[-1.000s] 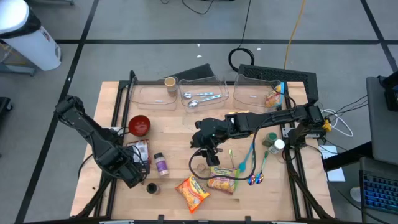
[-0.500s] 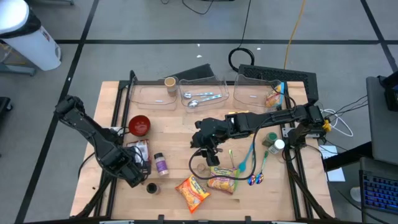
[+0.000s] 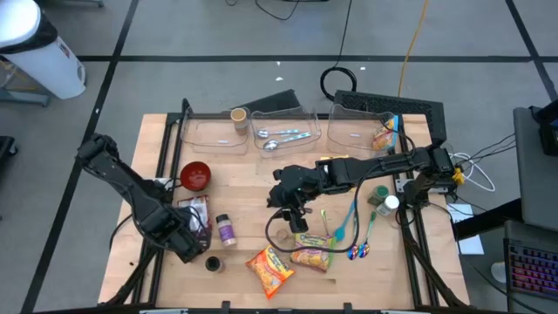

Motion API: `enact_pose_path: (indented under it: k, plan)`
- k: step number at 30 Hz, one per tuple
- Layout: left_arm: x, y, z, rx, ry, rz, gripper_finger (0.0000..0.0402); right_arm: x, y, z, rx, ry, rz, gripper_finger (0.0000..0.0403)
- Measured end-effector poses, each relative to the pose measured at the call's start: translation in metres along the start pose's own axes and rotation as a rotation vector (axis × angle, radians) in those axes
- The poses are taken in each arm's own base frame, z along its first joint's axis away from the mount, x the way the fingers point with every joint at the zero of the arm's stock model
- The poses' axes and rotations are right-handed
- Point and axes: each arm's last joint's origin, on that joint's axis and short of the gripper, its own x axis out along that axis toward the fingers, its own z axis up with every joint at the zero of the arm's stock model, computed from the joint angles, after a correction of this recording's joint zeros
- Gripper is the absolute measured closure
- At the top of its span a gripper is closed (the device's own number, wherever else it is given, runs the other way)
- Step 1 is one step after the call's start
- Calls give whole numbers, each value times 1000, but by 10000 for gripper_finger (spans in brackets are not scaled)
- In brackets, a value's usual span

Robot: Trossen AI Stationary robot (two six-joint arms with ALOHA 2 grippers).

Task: Pick & Place Food Item
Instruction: Put the orange seasoning pack into the left transparent bin

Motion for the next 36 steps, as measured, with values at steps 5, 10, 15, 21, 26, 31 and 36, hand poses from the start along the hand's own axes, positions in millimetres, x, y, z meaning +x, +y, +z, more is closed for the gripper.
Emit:
enact_pose_path:
  k: [5, 10, 15, 21, 26, 31, 36]
  plan:
    - [-19, -3, -8, 43, 39, -35, 399, 1, 0, -1, -15, -3, 0, 243]
    - [-49, -1, -13, 79, 49, -35, 399, 12, -1, -14, -17, -4, 0, 243]
    - [-86, 2, -11, 96, 30, -66, 400, 21, -2, -28, 5, 15, 4, 243]
    - [-120, -3, 9, 167, -15, -114, 400, 24, -3, -31, 6, -3, 3, 243]
    - [-129, -17, 38, 243, -32, -153, 400, 13, -1, -22, 1, -67, 0, 243]
    - [-137, -29, 73, 290, -86, -186, 401, -14, 1, -10, -3, -144, -9, 243]
    - [-146, -34, 112, 324, -173, -201, 401, -45, 4, 0, -13, -219, -25, 243]
